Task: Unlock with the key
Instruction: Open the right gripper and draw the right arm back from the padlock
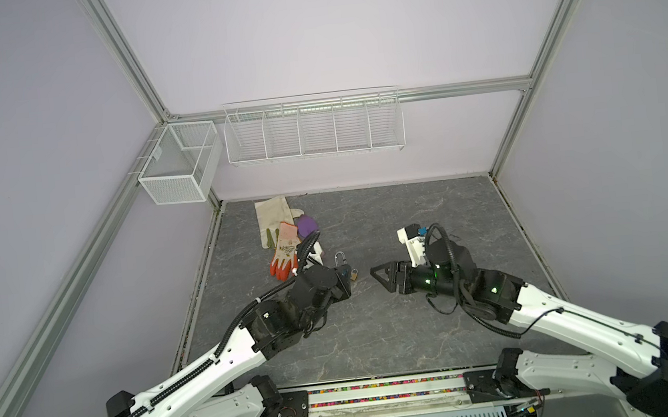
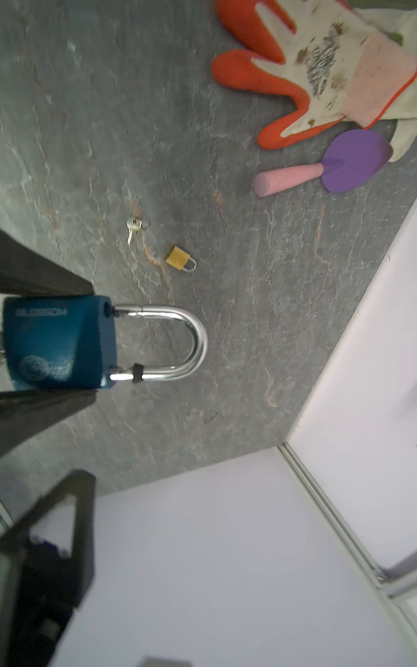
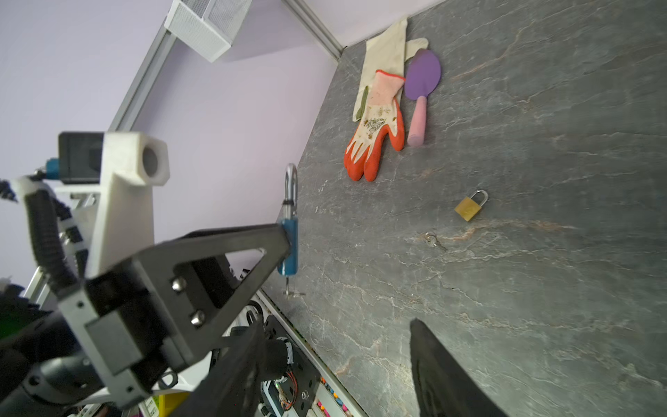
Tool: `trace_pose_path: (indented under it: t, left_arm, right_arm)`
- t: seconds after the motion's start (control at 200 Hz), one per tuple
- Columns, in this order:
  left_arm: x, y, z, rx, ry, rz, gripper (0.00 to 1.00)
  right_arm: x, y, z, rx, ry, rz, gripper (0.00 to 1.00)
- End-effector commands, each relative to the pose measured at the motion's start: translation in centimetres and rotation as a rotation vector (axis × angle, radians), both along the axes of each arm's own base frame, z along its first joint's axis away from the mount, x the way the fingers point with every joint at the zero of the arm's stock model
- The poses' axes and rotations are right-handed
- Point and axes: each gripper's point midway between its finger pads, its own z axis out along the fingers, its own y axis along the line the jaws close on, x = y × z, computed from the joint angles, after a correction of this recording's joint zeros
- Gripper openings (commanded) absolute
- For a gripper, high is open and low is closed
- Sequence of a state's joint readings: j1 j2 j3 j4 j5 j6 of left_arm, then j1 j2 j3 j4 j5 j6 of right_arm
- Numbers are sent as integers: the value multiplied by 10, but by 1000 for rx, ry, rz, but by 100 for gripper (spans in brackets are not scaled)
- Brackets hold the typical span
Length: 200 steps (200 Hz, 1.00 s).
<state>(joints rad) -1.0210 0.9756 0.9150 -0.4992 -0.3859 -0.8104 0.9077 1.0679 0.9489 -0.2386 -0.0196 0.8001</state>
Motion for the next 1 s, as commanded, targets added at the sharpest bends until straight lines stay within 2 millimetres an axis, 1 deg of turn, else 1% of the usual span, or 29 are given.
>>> trace_pose_path:
  t: [0.0, 0.065, 0.15, 0.225, 0.32, 0.365, 0.485, 0.625, 0.735, 0.994]
  left_arm:
    - [-4, 2, 6, 166, -177, -156, 0]
    - [-6, -4, 2, 189, -257, -229, 0]
    - [-8, -10, 3, 192, -368, -287, 0]
    - [-9, -12, 1, 210, -449, -316, 0]
    - [-8, -14, -4, 238, -503, -338, 0]
    - [-8, -16, -7, 245, -523, -347, 0]
    - [-6, -17, -12, 263, -550, -347, 0]
    - [-7, -19, -15, 262, -570, -358, 0]
    - [-6, -19, -16, 274, -572, -357, 0]
    - [-5, -16, -17, 288, -575, -349, 0]
  right_arm:
    - [-2, -7, -15, -156, -3, 105, 73]
    - [2, -4, -15, -208, -36, 145, 78]
    - [12, -3, -18, -287, -50, 159, 82]
    - [19, 2, -21, -315, -38, 182, 83]
    - [23, 18, -20, -327, -30, 249, 85]
    - [26, 22, -22, -341, -25, 259, 85]
    - [39, 32, -25, -396, -18, 276, 86]
    - [55, 35, -32, -472, -13, 252, 87]
    - [62, 38, -35, -508, -11, 255, 87]
    - [76, 34, -46, -606, 10, 229, 88]
